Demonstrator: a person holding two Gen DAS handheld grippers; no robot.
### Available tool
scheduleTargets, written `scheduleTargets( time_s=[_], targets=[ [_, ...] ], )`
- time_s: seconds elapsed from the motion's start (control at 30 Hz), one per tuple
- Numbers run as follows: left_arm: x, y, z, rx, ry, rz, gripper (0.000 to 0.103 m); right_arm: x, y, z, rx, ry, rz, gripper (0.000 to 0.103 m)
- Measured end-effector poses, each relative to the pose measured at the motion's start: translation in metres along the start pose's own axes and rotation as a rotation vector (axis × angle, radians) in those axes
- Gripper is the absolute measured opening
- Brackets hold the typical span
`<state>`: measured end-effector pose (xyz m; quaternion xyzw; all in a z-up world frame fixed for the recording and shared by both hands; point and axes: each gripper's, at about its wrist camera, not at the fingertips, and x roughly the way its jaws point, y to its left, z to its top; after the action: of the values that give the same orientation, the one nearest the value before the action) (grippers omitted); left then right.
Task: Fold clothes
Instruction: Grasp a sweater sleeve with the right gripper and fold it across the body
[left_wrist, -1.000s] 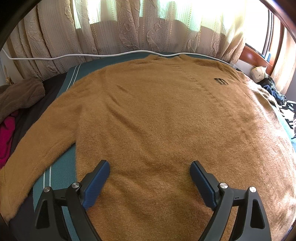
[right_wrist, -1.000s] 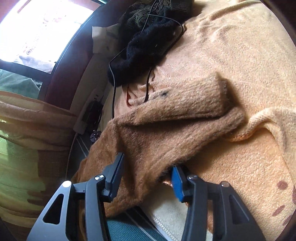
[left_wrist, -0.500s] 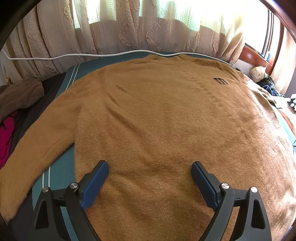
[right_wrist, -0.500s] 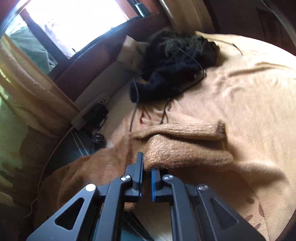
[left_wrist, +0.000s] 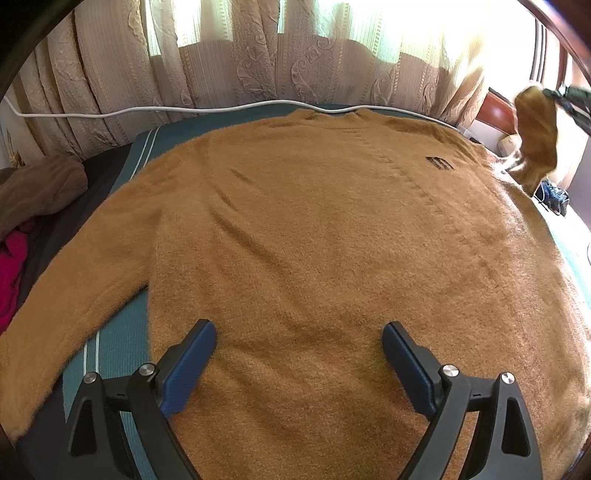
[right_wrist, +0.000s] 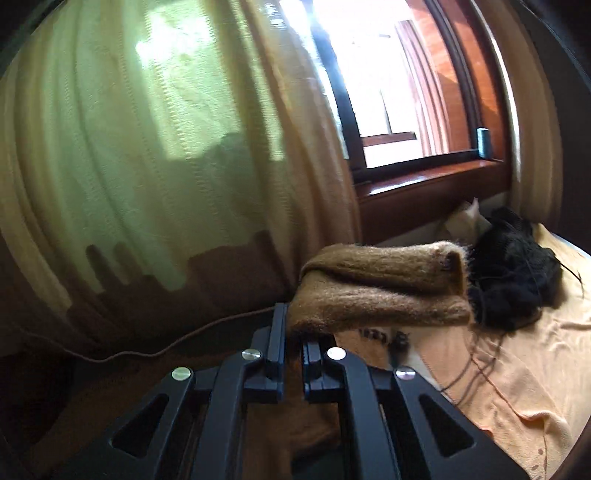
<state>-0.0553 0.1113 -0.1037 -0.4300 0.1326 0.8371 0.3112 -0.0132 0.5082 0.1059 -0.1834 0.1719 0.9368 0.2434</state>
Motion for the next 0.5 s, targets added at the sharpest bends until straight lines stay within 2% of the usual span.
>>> scheduleTargets(
  time_s=[0.2,0.37,0.5],
  targets=[
    [-0.002,0.004,0.000,-0.024,-0.009,-0.017,0.094,0.023,0.097,-0.023,-0.166,0.072,0.164,0.007],
    [-0.003,0.008,0.000,-0.044,-0.016,-0.034,0.094,0.044,0.172,-0.089,-0.417,0.225,0.314,0.009],
    [-0.004,0.009,0.000,-0.049,-0.019,-0.042,0.094,0.056,0.168,-0.119,-0.391,0.339,0.352,0.030]
  ],
)
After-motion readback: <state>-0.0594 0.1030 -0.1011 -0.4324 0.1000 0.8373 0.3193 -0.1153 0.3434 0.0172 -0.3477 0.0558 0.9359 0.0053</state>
